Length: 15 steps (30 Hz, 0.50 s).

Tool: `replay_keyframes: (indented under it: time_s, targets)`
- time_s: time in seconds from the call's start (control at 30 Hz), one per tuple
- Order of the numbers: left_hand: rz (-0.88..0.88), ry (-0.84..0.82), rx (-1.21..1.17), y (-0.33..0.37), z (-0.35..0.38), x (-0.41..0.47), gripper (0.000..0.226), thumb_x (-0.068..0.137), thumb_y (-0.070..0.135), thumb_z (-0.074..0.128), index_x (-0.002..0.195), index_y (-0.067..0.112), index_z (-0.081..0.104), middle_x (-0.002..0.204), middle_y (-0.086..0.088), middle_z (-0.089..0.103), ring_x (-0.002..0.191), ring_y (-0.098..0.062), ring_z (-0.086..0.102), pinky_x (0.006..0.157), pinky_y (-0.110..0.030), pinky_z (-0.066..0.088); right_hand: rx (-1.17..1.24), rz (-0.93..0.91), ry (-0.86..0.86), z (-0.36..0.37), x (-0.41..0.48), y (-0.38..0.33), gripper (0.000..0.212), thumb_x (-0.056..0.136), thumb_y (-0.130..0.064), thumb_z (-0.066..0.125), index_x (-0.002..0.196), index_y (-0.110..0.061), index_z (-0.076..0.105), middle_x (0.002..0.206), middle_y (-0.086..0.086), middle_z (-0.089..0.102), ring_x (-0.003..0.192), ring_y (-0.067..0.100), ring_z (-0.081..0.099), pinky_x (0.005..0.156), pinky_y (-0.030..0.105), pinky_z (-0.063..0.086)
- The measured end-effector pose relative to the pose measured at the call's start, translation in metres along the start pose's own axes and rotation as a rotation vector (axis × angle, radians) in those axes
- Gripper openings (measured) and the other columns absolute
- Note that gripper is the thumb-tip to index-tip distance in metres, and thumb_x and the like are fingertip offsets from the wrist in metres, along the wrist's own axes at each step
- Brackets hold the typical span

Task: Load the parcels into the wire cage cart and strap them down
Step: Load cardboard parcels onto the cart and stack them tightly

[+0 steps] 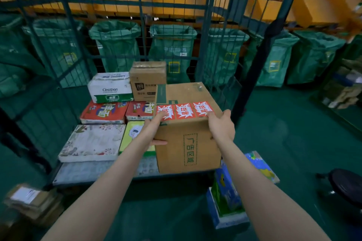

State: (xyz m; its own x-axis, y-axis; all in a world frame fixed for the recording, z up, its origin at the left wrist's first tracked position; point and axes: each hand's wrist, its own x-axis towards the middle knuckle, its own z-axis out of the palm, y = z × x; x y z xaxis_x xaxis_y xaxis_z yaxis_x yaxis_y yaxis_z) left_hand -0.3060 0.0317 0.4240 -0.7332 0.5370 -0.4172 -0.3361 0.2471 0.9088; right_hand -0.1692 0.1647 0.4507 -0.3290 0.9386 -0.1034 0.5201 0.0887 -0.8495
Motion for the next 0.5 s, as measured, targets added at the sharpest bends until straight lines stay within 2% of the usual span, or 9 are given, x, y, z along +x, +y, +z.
replay_keyframes:
  time_s: [0.17,0.37,0.5]
  targets:
    - [0.004,-0.014,0.028,0.042,-0.01,0.098,0.084,0.075,0.062,0.062,0.143,0.023,0.03,0.146,-0.004,0.031,0.122,-0.029,0.043,0.056,-0.033,0.057,-0.016,0.076,0.054,0.064,0.076,-0.038,0.047,0.09,-0.044,0.044,0.126,-0.015,0.034,0.11,0.01,0.06,0.094,0.037,0.062,0.087,0.051,0.049]
    - [-0.036,-0.04,0.045,0.092,-0.016,0.206,0.08,0.077,0.058,0.063,0.141,0.021,0.034,0.142,-0.002,0.036,0.114,-0.025,0.046,0.061,-0.037,0.058,0.022,0.077,0.104,0.12,0.157,-0.075,0.045,0.092,-0.039,0.046,0.126,-0.012,0.036,0.107,0.009,0.06,0.091,0.035,0.061,0.083,0.048,0.052]
    - [-0.072,-0.048,0.027,0.107,-0.01,0.261,0.077,0.08,0.052,0.063,0.141,0.019,0.03,0.138,-0.005,0.038,0.104,-0.023,0.046,0.064,-0.039,0.058,-0.012,0.1,0.109,0.149,0.21,-0.086,0.048,0.092,-0.04,0.045,0.129,-0.012,0.034,0.109,0.01,0.059,0.093,0.035,0.061,0.085,0.047,0.051]
